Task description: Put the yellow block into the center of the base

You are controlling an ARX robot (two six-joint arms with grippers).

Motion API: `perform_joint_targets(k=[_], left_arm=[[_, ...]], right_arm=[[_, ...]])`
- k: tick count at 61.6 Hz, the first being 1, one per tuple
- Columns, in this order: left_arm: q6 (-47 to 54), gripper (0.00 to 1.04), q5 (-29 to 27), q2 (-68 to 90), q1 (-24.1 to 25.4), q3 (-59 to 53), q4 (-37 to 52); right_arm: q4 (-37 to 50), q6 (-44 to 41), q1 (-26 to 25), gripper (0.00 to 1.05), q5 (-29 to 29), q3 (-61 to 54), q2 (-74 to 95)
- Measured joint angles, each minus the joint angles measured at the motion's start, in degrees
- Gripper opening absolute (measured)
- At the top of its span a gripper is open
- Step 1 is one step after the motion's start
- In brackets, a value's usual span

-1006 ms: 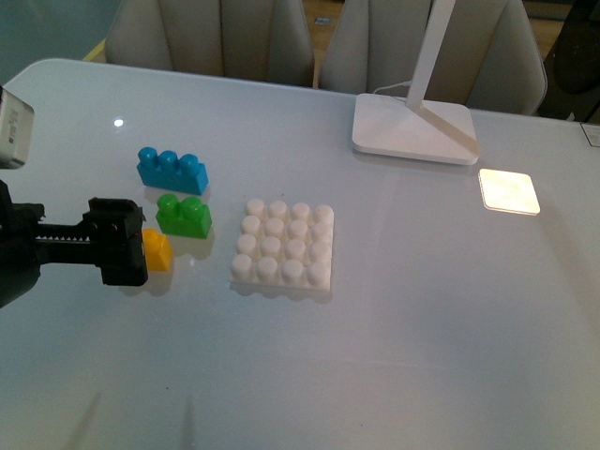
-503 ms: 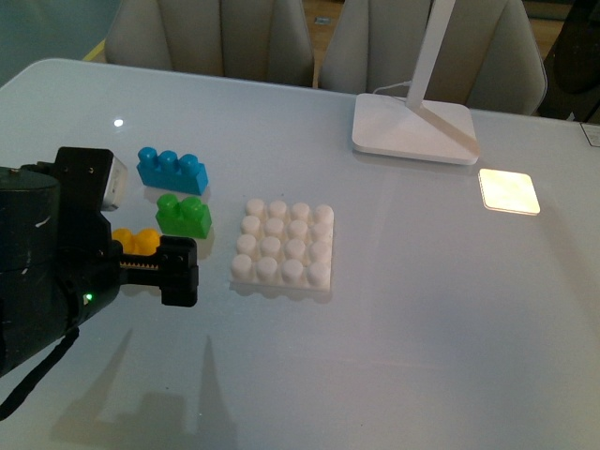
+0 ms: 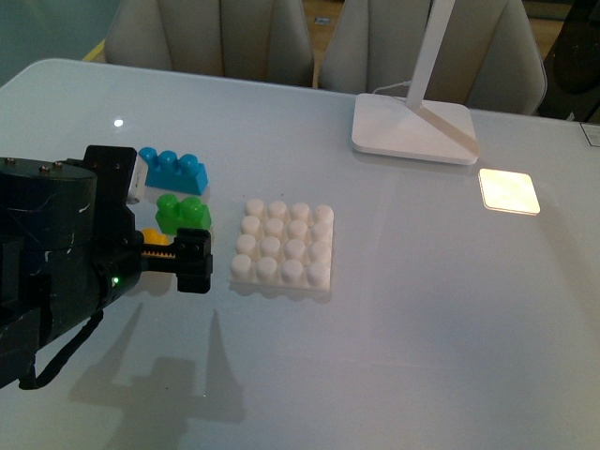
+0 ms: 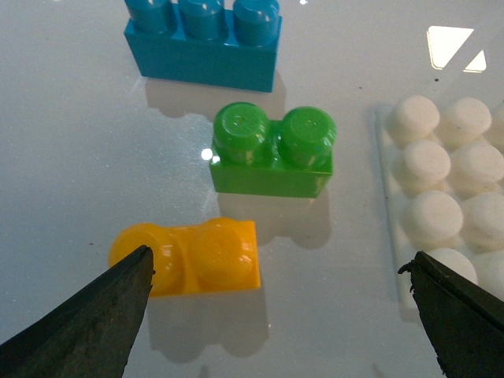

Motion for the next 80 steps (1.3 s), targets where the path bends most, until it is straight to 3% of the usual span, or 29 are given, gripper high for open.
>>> perform_joint_targets(k=[19, 80], left_arm=[[1.99, 0.97, 0.66, 1.53, 2.82, 0.61, -0.11], [2.19, 0.97, 0.92, 6.86, 5.18, 6.8, -3.08]], right_arm=[[0.02, 0.0, 0.0, 0.96, 0.0, 0.0, 0.0], [0.0, 0.0, 0.0, 0.96, 0.02, 0.0, 0.0]])
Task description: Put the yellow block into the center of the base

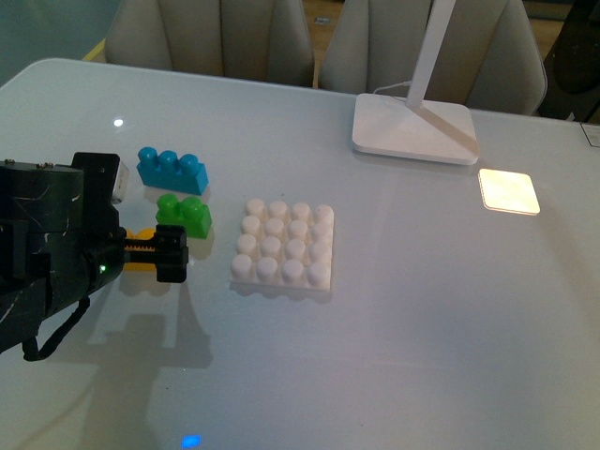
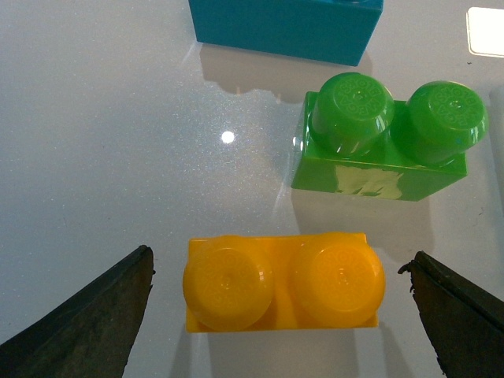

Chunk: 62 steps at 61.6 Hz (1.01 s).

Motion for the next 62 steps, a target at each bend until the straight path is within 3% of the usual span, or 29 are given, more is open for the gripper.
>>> perform_joint_targets(k=[49, 62], left_arm=[[-0.92, 0.97, -0.11, 2.75, 0.68, 2.58, -1.42], [-1.18, 0.66, -0.31, 2.75, 0.72, 2.58, -1.73]], right_arm=[[0.0, 0.02, 0.0, 0.96, -0.02, 0.0, 0.0], [0.0, 0.0, 0.0, 0.96, -0.02, 0.0, 0.0]])
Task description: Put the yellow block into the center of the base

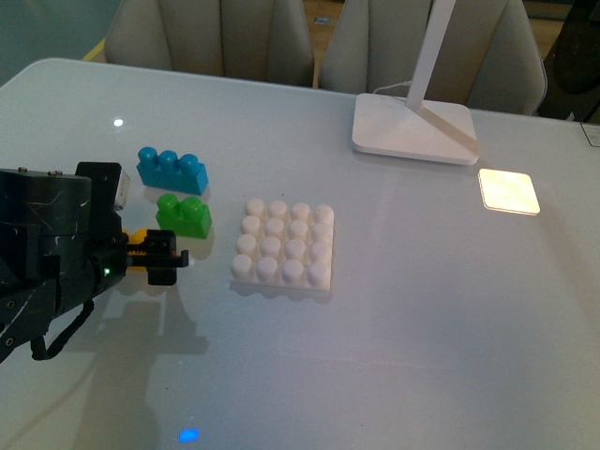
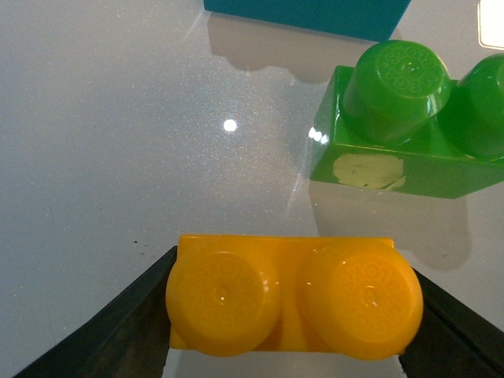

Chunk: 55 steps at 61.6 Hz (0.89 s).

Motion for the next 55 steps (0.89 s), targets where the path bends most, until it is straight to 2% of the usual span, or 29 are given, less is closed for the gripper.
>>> perform_joint_targets(k=[15, 24, 35, 46, 55], left_arm=[[-1.03, 0.64, -1.01, -2.82, -0.46, -2.16, -0.04], [-2.62, 0.64, -2.69, -6.21, -2.4, -4.85, 0.24], [-5.29, 0.64, -6.78, -10.45, -8.11, -8.22, -1.64], [-7.98, 0.64, -10.27, -13.16, -16.85, -6.43, -7.61], [-9.14, 0.64, -11.65, -13.18, -19.74, -3.67, -10.25]], right_arm=[[0.0, 0.0, 0.0, 0.96, 0.02, 0.0, 0.0], [0.0, 0.0, 0.0, 0.96, 0.02, 0.0, 0.0], [0.0, 0.0, 0.0, 0.96, 0.02, 0.0, 0.0], [0.0, 0.0, 0.0, 0.96, 0.02, 0.0, 0.0], [0.02, 0.0, 0.0, 0.96, 0.02, 0.0, 0.0]])
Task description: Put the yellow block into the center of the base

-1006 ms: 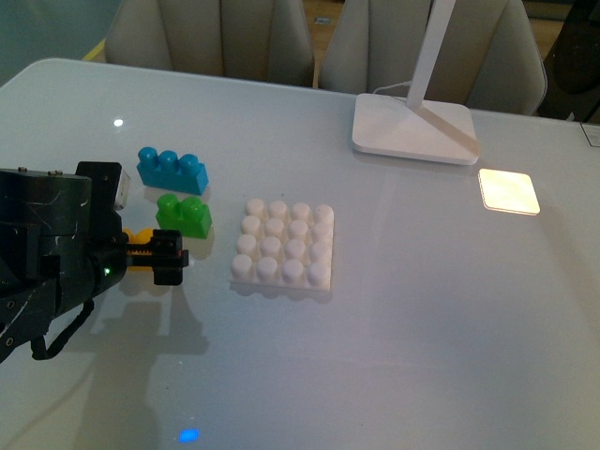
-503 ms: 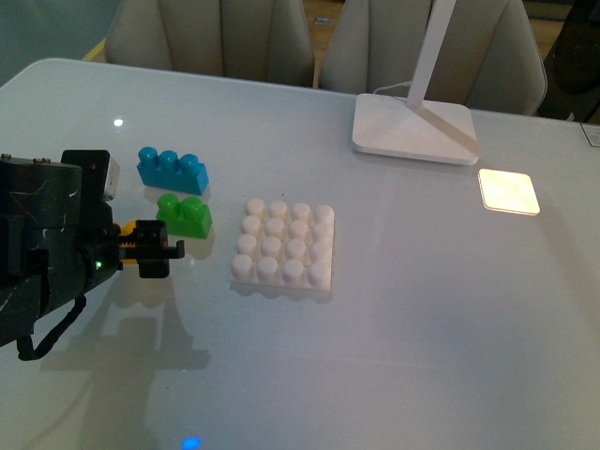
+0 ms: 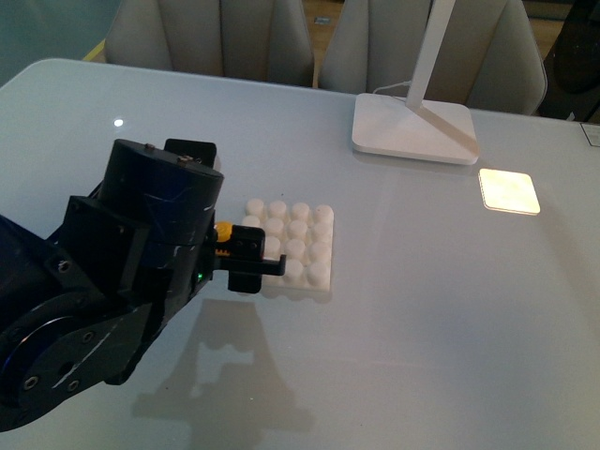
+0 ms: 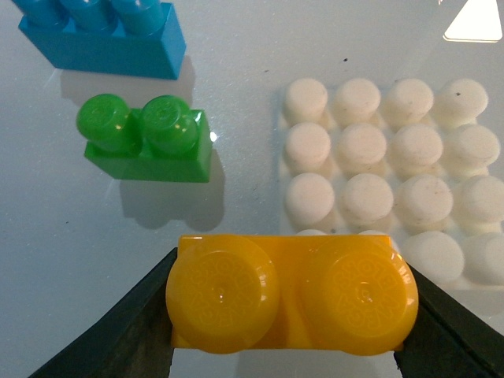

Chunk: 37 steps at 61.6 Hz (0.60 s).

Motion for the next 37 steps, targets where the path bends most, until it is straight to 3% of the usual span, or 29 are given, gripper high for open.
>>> perform_joint_targets(k=[37], left_arm=[[-4.04, 0.64, -3.17, 3.58, -5.75, 8.66, -4.44]], right_arm=[[-0.02, 0.02, 0.0, 0.96, -0.02, 0.0, 0.0]])
